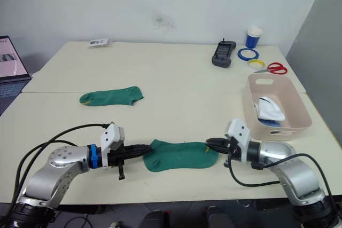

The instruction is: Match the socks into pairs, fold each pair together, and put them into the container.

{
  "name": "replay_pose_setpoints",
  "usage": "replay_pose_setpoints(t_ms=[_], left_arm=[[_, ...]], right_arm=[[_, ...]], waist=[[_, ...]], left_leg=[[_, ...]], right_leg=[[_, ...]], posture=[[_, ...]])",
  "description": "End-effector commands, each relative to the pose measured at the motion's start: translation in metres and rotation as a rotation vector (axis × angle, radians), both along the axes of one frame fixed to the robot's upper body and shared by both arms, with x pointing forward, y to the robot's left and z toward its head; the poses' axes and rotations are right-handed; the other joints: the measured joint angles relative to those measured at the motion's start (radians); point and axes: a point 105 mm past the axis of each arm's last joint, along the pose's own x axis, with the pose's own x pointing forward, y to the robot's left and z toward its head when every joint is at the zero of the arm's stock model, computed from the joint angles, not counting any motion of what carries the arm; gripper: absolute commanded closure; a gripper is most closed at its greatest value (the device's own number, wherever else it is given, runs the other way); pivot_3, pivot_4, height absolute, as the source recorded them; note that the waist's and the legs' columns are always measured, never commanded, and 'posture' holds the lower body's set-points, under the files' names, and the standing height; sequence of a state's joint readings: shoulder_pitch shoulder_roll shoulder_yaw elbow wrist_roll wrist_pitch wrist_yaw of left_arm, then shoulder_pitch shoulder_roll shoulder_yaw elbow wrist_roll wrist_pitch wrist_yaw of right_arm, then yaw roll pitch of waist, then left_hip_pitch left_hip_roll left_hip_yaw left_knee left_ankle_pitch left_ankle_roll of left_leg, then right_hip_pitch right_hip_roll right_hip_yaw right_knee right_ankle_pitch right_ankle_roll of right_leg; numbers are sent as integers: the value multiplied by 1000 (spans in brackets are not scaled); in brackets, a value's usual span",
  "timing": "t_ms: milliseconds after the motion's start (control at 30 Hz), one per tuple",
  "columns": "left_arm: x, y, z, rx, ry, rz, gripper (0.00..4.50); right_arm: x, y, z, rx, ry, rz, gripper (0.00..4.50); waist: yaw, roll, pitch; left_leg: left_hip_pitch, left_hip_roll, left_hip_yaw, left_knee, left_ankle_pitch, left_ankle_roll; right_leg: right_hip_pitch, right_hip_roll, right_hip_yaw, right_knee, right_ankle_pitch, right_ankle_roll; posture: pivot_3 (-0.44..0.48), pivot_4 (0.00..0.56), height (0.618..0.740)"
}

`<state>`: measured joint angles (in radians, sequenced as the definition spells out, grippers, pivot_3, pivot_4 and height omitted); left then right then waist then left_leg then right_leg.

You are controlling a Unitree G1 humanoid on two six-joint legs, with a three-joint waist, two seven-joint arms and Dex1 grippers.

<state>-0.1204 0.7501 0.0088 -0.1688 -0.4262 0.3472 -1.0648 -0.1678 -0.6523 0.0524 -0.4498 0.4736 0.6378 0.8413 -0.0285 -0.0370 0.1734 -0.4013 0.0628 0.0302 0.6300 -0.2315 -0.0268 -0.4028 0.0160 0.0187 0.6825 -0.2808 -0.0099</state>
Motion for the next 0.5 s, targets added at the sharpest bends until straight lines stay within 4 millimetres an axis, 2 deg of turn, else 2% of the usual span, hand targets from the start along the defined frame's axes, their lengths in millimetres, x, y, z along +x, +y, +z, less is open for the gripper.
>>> replay_pose_setpoints(t_ms=[33,167,267,300,367,433,500], left_arm=[[7,2,15,-21,-44,21,4500],[15,7,17,-44,-38,90,4500],[10,10,11,-32,9,91,4500],[8,12,8,-26,21,92,4317],[5,14,3,-34,54,103,3884],[9,16,-5,-17,56,129,3159],[14,16,-11,5,46,145,2616]], right_arm=[[-1,-6,9,26,12,-54,2778],[5,-8,7,3,-4,-105,1417],[5,-9,-3,-48,5,-121,271],[3,-9,-6,-52,20,-117,10],[2,-9,-13,-61,46,-117,0],[2,-11,-22,-77,89,-134,0],[1,-12,-30,-93,117,-137,0]], waist=[[0,0,0],[-1,0,0],[-3,0,0],[-2,0,0],[-2,0,0],[-1,0,0],[-1,0,0]], left_leg=[[0,0,0,0,0,0],[0,0,0,0,0,0],[0,0,0,0,0,0],[0,0,0,0,0,0],[0,0,0,0,0,0],[0,0,0,0,0,0],[0,0,0,0,0,0]], right_leg=[[0,0,0,0,0,0],[0,0,0,0,0,0],[-1,1,0,0,0,0],[-1,1,0,0,0,0],[-1,1,0,0,0,0],[-1,1,0,0,0,0],[-1,1,0,0,0,0]], posture=[[0,150,740],[0,150,740],[0,150,740],[0,150,740],[0,150,740],[0,150,740],[0,150,740]])
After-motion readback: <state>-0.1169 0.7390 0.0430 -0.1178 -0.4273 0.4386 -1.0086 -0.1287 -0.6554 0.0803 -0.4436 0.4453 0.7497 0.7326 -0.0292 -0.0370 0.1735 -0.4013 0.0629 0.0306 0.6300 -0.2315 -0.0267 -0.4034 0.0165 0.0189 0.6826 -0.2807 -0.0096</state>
